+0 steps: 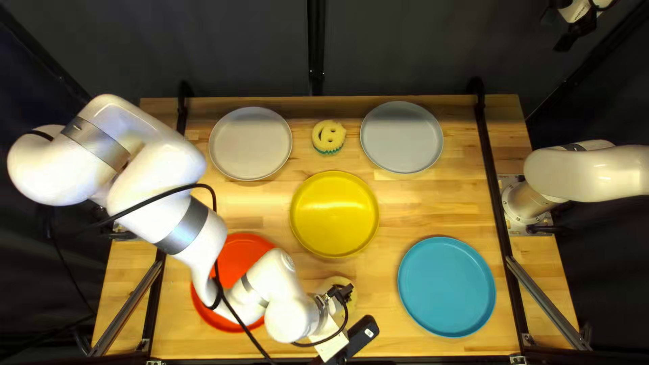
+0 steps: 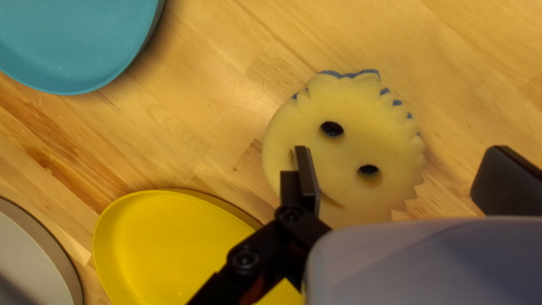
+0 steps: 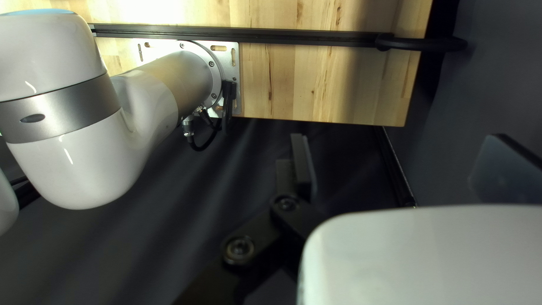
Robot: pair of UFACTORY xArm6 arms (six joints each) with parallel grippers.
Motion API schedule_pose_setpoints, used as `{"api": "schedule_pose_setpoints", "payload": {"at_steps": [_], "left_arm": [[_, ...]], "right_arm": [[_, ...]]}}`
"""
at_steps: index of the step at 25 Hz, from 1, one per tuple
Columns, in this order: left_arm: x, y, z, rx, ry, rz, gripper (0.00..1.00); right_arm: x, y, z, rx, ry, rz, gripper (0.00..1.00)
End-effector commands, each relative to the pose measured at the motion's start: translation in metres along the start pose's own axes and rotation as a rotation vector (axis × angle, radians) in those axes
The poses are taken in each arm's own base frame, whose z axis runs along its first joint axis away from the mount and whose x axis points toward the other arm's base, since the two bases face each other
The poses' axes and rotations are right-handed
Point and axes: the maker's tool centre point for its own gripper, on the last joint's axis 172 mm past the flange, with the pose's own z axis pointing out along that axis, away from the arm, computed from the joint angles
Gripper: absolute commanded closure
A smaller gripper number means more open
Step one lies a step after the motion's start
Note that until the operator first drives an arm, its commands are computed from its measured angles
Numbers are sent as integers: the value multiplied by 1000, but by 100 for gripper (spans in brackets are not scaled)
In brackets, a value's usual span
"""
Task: Pick up sponge and scrub the plate
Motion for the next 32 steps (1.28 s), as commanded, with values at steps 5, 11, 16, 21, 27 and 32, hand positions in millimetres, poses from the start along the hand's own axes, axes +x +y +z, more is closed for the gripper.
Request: {"api": "schedule_pose_setpoints", "payload": {"at_steps": [5,11,16,21,27,32], "left_arm": [[-2,6,6,-14,-2,42,0],[-2,9,13,-8,-13,53,0],[-2,9,13,-8,-13,53,0],[-6,13,14,5,-22,39,0],[-11,19,6,24,-41,19,0],[-12,18,8,37,-44,4,0]], "right_arm": [[0,0,0,0,0,0,0],[0,0,0,0,0,0,0],[0,0,0,0,0,0,0],[0,0,0,0,0,0,0],[0,0,0,0,0,0,0],[0,0,0,0,0,0,0]]}}
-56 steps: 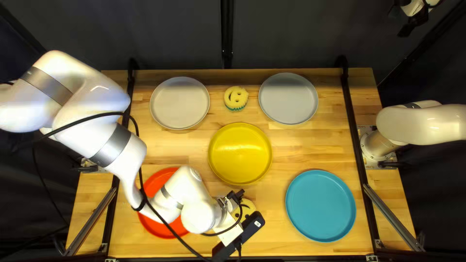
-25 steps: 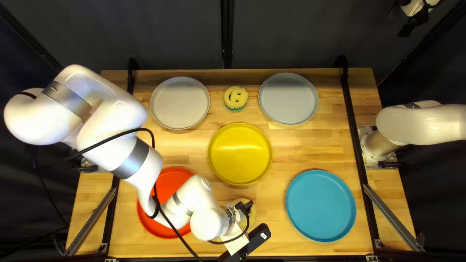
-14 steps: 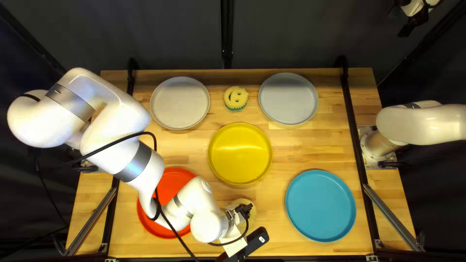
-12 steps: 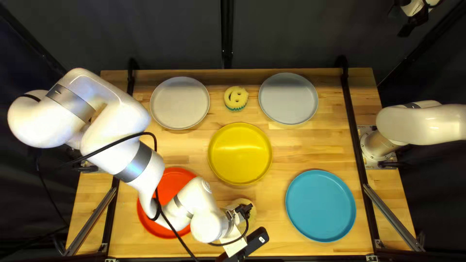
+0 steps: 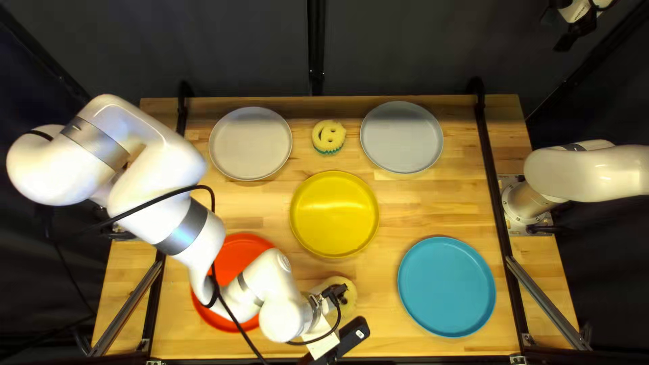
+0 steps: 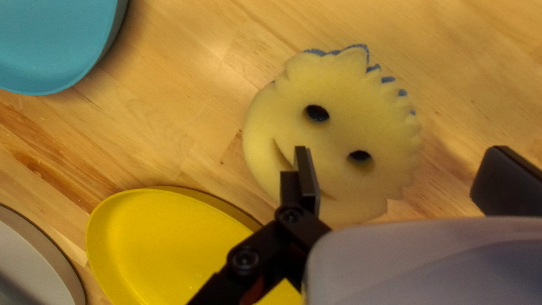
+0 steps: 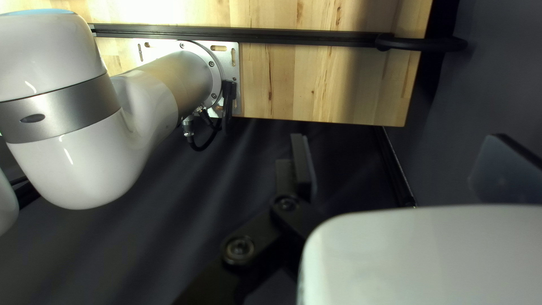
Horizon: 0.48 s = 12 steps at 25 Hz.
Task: Pick up sponge and scrub the plate
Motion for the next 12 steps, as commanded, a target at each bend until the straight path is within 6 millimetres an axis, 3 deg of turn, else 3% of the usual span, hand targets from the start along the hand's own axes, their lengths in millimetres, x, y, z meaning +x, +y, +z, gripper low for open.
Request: {"api": "schedule_pose_setpoints", "payload": {"at_steps": [1,12], "left_arm": [[-1,-1,3,11,0,-11,0],[-6,-4,16,15,14,-21,0]], "right_arm": [[0,0,0,0,0,0,0],[0,0,0,0,0,0,0]]}}
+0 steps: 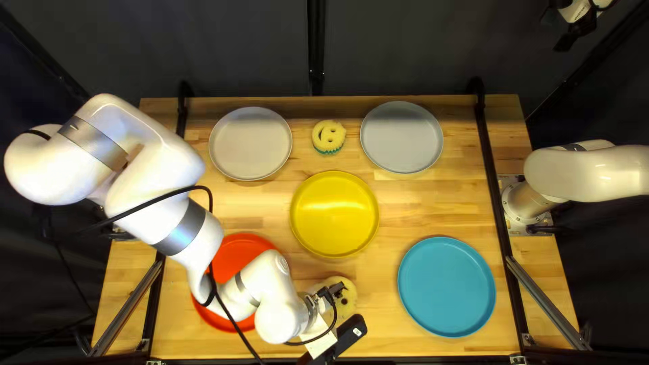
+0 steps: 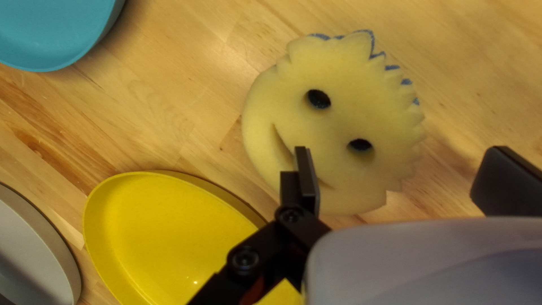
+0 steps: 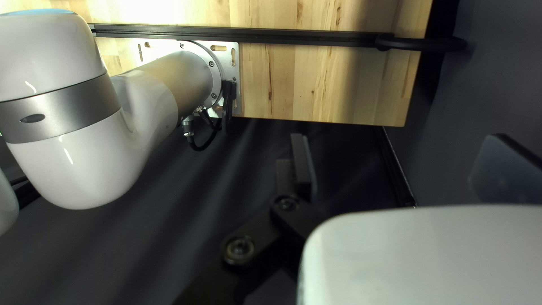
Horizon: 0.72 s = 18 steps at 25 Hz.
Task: Pick up sponge and scrub the plate
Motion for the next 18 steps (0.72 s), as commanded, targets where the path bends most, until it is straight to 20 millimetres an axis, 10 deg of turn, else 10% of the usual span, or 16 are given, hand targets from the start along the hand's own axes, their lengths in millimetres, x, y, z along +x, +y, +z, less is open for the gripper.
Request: {"api": "schedule_pose_setpoints", "payload": {"at_steps": [1,4,6,18], "left_arm": [[-2,0,4,0,4,-2,0],[-4,0,5,-4,6,-1,0],[-4,0,5,-4,6,-1,100],[-6,4,6,6,6,-6,100]], "right_arm": [[0,0,0,0,0,0,0],[0,0,0,0,0,0,0],[0,0,0,0,0,0,0],[0,0,0,0,0,0,0]]}}
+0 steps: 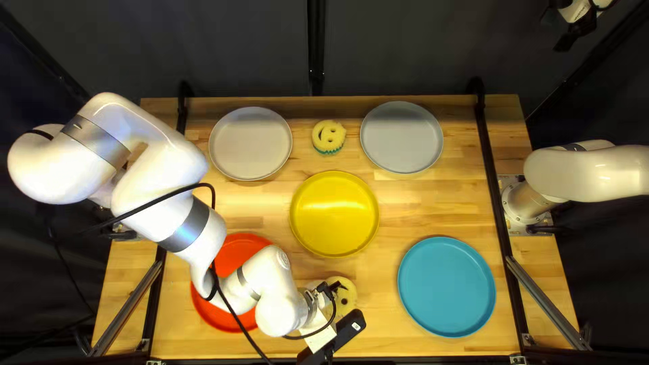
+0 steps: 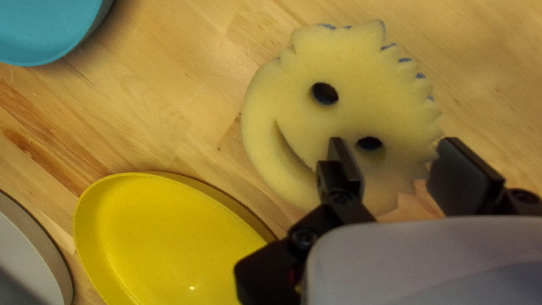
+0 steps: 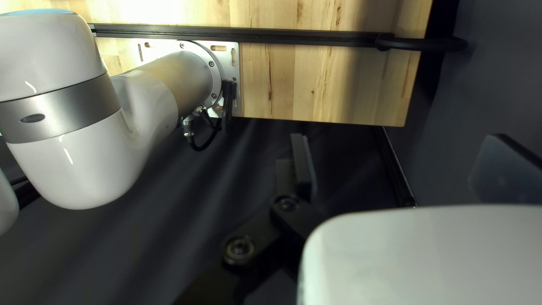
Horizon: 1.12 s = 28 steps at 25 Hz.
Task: Pick up sponge and scrub the plate
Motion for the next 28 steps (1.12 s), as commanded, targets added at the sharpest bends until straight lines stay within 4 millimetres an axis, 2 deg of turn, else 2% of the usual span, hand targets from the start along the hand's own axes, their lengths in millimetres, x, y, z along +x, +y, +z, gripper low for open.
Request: {"api": "schedule_pose_setpoints", "payload": {"at_steps": [1,3,8,13,22,28], "left_arm": [[-2,3,1,5,1,-6,100],[-5,2,-5,5,0,-12,100],[-16,-5,-35,-16,-8,-24,100],[-27,-5,-62,-106,-2,1,100],[-54,26,-92,-270,64,169,100],[-72,46,-110,-234,192,309,100]], "right_arm": [[0,0,0,0,0,0,0],[0,0,0,0,0,0,0],[0,0,0,0,0,0,0],[0,0,0,0,0,0,0],[0,0,0,0,0,0,0],[0,0,0,0,0,0,0]]}}
